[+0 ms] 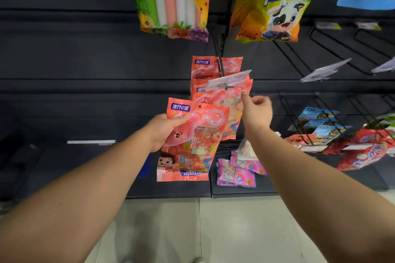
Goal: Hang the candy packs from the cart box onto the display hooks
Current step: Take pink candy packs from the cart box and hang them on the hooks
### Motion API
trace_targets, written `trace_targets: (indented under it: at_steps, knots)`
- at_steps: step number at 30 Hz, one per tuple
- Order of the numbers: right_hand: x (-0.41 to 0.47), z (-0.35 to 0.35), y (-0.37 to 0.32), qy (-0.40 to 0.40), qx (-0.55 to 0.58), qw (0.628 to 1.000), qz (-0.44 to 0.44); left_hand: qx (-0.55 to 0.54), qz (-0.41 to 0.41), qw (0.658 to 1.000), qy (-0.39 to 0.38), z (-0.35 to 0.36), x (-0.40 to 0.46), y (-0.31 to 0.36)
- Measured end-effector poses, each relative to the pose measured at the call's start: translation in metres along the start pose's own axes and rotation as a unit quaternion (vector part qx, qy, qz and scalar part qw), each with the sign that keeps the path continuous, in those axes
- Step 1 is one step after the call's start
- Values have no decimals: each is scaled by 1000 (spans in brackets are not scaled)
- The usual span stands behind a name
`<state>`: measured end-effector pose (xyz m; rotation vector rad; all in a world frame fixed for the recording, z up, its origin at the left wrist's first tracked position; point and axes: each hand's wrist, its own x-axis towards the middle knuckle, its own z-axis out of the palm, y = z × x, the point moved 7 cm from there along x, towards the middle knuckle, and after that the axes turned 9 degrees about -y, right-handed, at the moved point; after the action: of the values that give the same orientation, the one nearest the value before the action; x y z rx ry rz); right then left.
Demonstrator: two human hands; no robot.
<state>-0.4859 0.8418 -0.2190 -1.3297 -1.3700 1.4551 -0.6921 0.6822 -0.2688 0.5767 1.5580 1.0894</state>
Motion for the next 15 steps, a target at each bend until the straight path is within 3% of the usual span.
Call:
trace_targets:
  at_steps: [3, 4, 15]
  knots:
    - [-15, 28, 22, -226, 45, 971, 71, -14, 17, 1000, -12, 16, 7, 6]
    - [-16, 31, 26, -255, 33, 963, 82, -19, 21, 1000, -11, 21, 10, 8]
    - [10, 6, -5, -157, 9, 987, 20, -24, 59, 991, 113, 45, 24, 44]
